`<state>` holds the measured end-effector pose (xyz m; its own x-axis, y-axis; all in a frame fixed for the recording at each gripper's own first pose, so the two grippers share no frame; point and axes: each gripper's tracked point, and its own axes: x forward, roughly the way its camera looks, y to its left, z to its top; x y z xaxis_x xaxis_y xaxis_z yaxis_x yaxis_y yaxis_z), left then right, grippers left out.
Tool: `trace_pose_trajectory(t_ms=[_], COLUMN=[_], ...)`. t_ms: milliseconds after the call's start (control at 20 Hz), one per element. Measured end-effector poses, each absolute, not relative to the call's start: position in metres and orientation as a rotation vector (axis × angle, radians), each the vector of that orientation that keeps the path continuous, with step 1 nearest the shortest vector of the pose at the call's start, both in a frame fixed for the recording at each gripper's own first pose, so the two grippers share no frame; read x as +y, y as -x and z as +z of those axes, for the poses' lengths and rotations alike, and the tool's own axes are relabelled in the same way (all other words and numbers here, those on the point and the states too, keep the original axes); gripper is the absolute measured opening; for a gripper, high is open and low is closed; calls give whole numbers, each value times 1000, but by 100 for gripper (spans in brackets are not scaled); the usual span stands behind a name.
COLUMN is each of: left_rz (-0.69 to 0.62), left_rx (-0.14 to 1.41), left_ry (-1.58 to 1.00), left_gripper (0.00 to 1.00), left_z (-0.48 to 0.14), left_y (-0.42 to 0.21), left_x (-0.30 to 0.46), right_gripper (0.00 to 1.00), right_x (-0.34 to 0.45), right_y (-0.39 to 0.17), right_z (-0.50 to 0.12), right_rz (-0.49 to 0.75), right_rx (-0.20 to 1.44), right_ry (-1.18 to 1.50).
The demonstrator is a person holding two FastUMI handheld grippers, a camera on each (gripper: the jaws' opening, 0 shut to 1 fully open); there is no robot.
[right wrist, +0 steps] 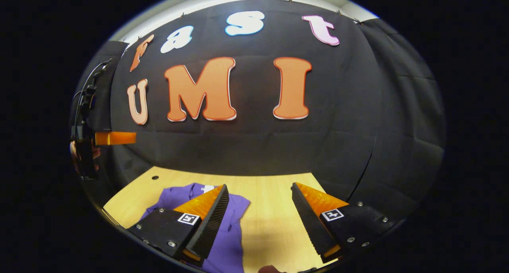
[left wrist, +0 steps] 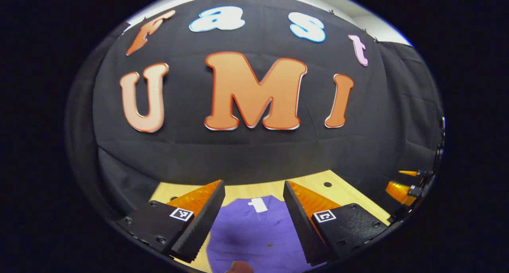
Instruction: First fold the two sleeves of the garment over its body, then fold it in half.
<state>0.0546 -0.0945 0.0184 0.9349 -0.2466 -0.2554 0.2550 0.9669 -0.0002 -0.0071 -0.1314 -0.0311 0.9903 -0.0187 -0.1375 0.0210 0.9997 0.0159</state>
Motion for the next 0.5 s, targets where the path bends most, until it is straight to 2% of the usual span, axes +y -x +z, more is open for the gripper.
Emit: trace_pose_trajectory(t_ms=[250, 450, 500], left_rz=[-128, -102, -102], left_rx=[75, -41, -49], left_ry=[-44, -61, -77], left_gripper=[94, 93, 89], left_z=[42, 52, 48], left_y=[0, 43, 51], left_x=[-17, 17, 22], right_gripper=[95, 95, 95], right_x=[-86, -57, -49], right_y=[21, 40, 47], right_z=[-9, -15, -21], right_rz=[-26, -23, -22], right_rx=[64, 59, 67], right_ry=[12, -9, -11])
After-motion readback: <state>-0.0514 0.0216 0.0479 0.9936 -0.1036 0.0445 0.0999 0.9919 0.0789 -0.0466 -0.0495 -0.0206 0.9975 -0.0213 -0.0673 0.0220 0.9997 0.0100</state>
